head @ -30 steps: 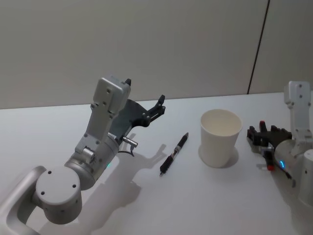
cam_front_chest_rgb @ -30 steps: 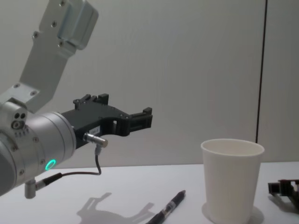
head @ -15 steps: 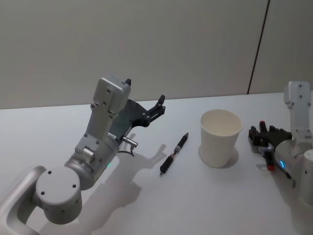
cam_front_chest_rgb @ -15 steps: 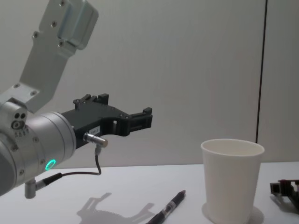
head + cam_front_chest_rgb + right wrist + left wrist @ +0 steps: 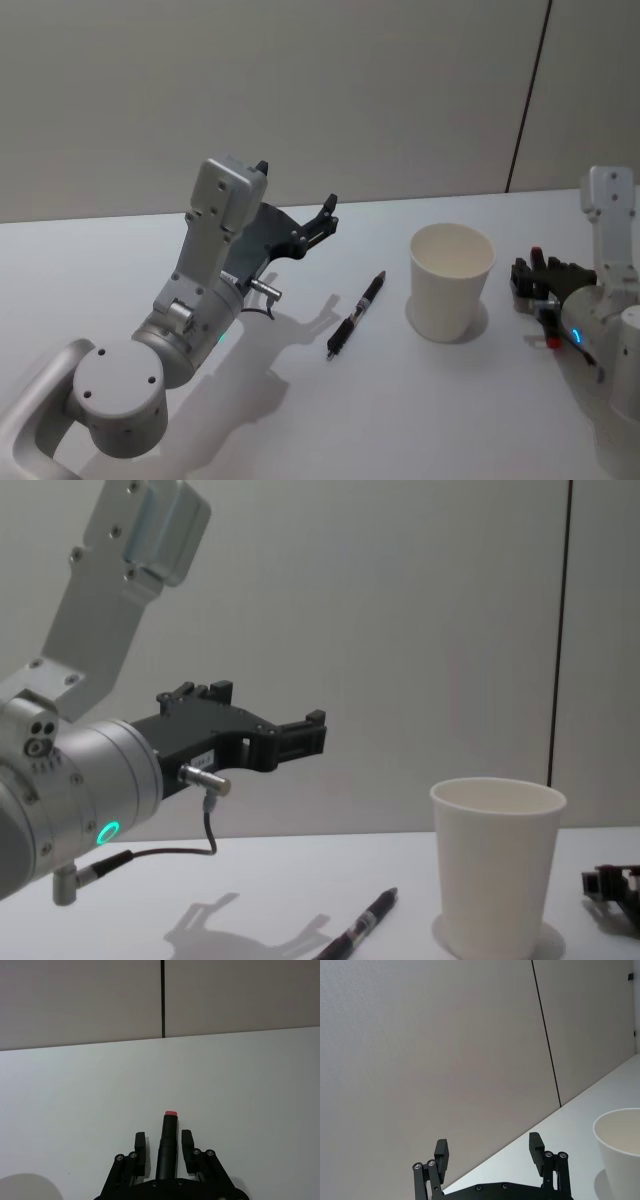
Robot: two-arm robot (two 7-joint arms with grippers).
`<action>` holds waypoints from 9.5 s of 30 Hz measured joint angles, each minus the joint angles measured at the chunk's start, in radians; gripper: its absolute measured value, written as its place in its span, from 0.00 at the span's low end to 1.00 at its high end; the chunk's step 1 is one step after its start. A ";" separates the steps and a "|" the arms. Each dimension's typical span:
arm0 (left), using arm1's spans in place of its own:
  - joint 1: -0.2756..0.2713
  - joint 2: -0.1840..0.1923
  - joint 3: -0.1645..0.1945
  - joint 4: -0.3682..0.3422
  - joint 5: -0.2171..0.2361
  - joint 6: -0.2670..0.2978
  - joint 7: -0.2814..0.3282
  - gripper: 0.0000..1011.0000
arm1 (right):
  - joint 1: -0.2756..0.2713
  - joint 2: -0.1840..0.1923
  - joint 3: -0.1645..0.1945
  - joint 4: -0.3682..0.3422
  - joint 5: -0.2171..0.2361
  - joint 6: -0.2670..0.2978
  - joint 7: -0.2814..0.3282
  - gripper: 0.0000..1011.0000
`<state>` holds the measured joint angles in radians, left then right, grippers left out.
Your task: Place the pen into the pen holder.
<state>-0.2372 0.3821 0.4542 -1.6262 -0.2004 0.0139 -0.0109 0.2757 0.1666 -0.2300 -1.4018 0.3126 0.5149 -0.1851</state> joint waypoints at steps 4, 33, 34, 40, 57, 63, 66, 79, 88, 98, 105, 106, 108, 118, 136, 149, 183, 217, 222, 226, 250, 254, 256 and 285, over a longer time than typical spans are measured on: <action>0.000 0.000 0.000 0.000 0.000 0.000 0.000 0.99 | 0.000 0.000 0.000 0.000 0.000 0.000 0.000 0.40; 0.000 0.000 0.000 0.000 0.000 0.000 0.000 0.99 | 0.000 0.000 0.000 0.000 0.000 0.000 0.000 0.22; 0.000 0.000 0.000 0.000 0.000 0.000 0.000 0.99 | 0.000 0.000 0.000 0.000 0.000 0.000 0.000 0.20; 0.000 0.000 0.000 0.000 0.000 0.000 0.000 0.99 | 0.000 0.000 0.000 0.000 0.000 0.000 0.000 0.20; 0.000 0.000 0.000 0.000 0.000 0.000 0.000 0.99 | 0.065 -0.014 -0.005 0.014 -0.070 -0.047 0.067 0.19; 0.000 0.000 0.000 0.000 0.000 0.000 0.000 0.99 | 0.091 -0.022 -0.007 0.008 -0.098 -0.093 0.095 0.19; 0.000 0.000 0.000 0.000 0.000 0.000 0.000 0.99 | 0.102 -0.026 -0.009 0.001 -0.110 -0.118 0.108 0.19; 0.000 0.000 0.000 0.000 0.000 0.000 0.000 0.99 | 0.132 -0.041 -0.017 -0.041 -0.149 -0.237 0.159 0.19; 0.000 0.000 0.000 0.000 0.000 0.000 0.000 0.99 | 0.138 -0.048 -0.026 -0.079 -0.168 -0.327 0.193 0.19; 0.000 0.000 0.000 0.000 0.000 0.000 0.000 0.99 | 0.133 -0.060 -0.045 -0.137 -0.184 -0.450 0.246 0.19; 0.000 0.000 0.000 0.000 0.000 0.000 0.000 0.99 | 0.120 -0.070 -0.067 -0.173 -0.195 -0.540 0.289 0.19; 0.000 0.000 0.000 0.000 0.000 0.000 0.000 0.99 | 0.119 -0.071 -0.068 -0.177 -0.197 -0.550 0.294 0.19; 0.000 0.000 0.000 0.000 0.000 0.000 0.000 0.99 | 0.114 -0.075 -0.076 -0.186 -0.200 -0.571 0.304 0.19; 0.000 0.000 0.000 0.000 0.000 0.000 0.000 0.99 | 0.069 -0.090 -0.129 -0.240 -0.231 -0.724 0.376 0.19; 0.000 0.000 0.000 0.000 0.000 0.000 0.000 0.99 | 0.000 -0.062 -0.143 -0.277 -0.290 -0.794 0.327 0.19; 0.000 0.000 0.000 0.000 0.000 0.000 0.000 0.99 | -0.022 -0.025 -0.109 -0.269 -0.297 -0.795 0.273 0.19; 0.000 0.000 0.000 0.000 0.000 0.000 0.000 0.99 | -0.027 -0.024 -0.088 -0.116 -0.294 -0.812 0.238 0.19; 0.000 0.000 0.000 0.000 0.000 0.000 0.000 0.99 | 0.019 -0.087 -0.114 0.055 -0.301 -0.855 0.259 0.19; 0.000 0.000 0.000 0.000 0.000 0.000 0.000 0.99 | 0.020 -0.091 -0.117 0.063 -0.301 -0.855 0.264 0.19; 0.000 0.000 0.000 0.000 0.000 0.000 0.000 0.99 | 0.019 -0.094 -0.120 0.064 -0.299 -0.850 0.269 0.19; 0.000 0.000 0.000 0.000 0.000 0.000 0.000 0.99 | 0.015 -0.099 -0.125 0.066 -0.292 -0.841 0.279 0.19; 0.000 0.000 0.000 0.000 0.000 0.000 0.000 0.99 | 0.015 -0.099 -0.125 0.066 -0.291 -0.841 0.279 0.19; 0.000 0.000 0.000 0.000 0.000 0.000 0.000 0.99 | 0.015 -0.099 -0.125 0.066 -0.291 -0.841 0.279 0.19; 0.000 0.000 0.000 0.000 0.000 0.000 0.000 0.99 | 0.015 -0.099 -0.123 0.063 -0.293 -0.840 0.283 0.93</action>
<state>-0.2372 0.3821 0.4542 -1.6262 -0.2004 0.0139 -0.0109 0.2906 0.0681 -0.3531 -1.3385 0.0199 -0.3253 0.0976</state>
